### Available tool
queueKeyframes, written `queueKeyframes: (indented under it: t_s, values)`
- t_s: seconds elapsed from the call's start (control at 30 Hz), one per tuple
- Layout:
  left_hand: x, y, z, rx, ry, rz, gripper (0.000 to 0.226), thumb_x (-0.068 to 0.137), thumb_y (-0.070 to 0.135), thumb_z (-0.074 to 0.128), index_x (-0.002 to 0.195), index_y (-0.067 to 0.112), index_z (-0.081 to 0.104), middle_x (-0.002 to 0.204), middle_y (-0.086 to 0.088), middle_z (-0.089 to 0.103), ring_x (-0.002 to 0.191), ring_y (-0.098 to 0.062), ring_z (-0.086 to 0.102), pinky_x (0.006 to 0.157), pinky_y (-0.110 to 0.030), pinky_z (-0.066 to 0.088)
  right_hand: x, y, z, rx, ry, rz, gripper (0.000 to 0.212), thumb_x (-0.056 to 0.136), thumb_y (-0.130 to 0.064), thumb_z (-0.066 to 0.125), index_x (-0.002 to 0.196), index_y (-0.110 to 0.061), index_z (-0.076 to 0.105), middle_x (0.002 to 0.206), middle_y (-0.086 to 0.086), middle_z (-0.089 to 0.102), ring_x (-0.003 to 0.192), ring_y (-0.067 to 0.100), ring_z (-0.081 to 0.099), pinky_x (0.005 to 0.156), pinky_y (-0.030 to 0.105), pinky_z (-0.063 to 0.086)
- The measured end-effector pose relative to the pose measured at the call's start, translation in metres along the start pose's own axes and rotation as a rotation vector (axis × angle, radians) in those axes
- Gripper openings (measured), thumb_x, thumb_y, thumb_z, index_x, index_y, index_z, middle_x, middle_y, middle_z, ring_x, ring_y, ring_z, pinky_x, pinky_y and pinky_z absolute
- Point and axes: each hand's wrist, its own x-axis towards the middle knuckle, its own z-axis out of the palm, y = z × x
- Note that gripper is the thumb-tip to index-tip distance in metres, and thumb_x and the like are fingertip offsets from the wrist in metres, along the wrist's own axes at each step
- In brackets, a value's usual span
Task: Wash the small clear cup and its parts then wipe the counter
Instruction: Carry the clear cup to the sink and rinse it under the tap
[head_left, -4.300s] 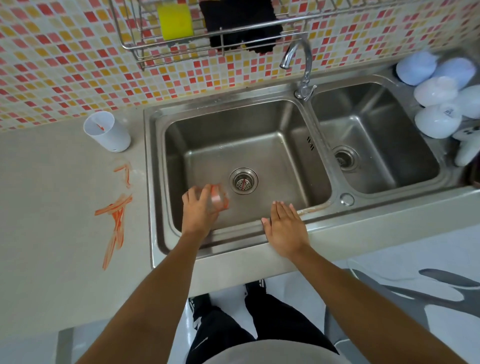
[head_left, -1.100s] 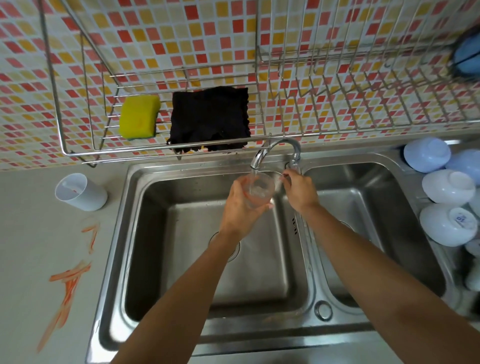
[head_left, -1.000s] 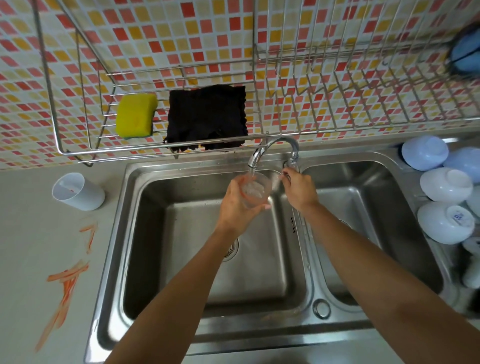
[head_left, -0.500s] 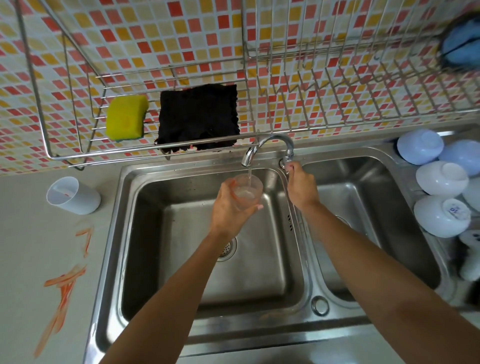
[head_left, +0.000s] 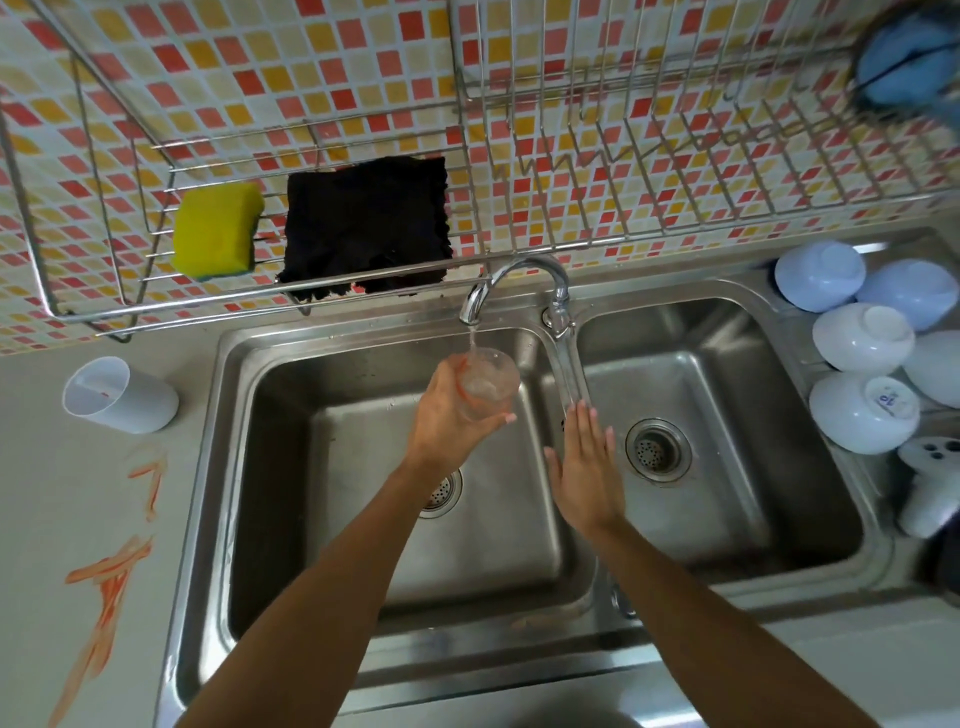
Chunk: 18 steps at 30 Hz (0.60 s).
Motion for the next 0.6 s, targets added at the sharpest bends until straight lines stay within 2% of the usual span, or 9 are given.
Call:
queueKeyframes:
  t_s: [0.13,0.27,0.4,0.47,0.6]
  values:
    - [0.004,0.002,0.000,-0.040,0.064,0.000,0.080,0.060,0.038,0.089,0.125,0.026,0.043,0.119,0.010,0.058,0.102,-0.002,0.057,0.077,-0.003,0.042,-0.007,0.001,0.003,-0.107,0.031,-0.025,0.061,0.101,-0.033,0.029,0.152,-0.001,0.018,0.159,0.017,0.017,0.149,0.027,0.013,0.119,0.043,0.007]
    - [0.010,-0.001,0.000,-0.033,0.105,-0.002,0.085,0.059,0.043,0.088,0.128,0.027,0.041,0.125,0.008,0.058,0.110,-0.008,0.057,0.089,-0.020,0.045,-0.007,-0.001,0.002,-0.140,0.016,-0.014,0.058,0.099,-0.024,0.033,0.150,0.003,0.024,0.157,0.021,0.022,0.147,0.031,0.019,0.118,0.045,0.012]
    - [0.014,-0.002,-0.005,-0.003,0.107,0.022,0.085,0.061,0.042,0.087,0.130,0.026,0.040,0.126,0.007,0.057,0.108,-0.009,0.056,0.087,-0.021,0.043,-0.008,-0.004,-0.001,-0.141,-0.003,-0.020,0.063,0.090,-0.007,0.044,0.149,0.006,0.023,0.156,0.025,0.023,0.146,0.035,0.020,0.119,0.047,0.015]
    - [0.011,-0.005,-0.004,0.000,0.140,0.030,0.085,0.060,0.044,0.087,0.128,0.025,0.041,0.125,0.006,0.057,0.108,-0.011,0.057,0.088,-0.023,0.045,-0.008,-0.005,-0.001,-0.162,-0.018,-0.020,0.068,0.086,-0.005,0.042,0.149,0.007,0.021,0.156,0.026,0.021,0.146,0.037,0.018,0.119,0.049,0.016]
    - [-0.001,-0.019,0.001,0.022,0.162,0.041,0.086,0.059,0.048,0.087,0.128,0.024,0.042,0.126,0.004,0.058,0.111,-0.014,0.059,0.093,-0.032,0.049,-0.008,-0.005,0.000,-0.163,0.006,-0.020,0.066,0.082,-0.006,0.027,0.146,0.009,0.030,0.153,0.027,0.029,0.144,0.038,0.026,0.118,0.049,0.020]
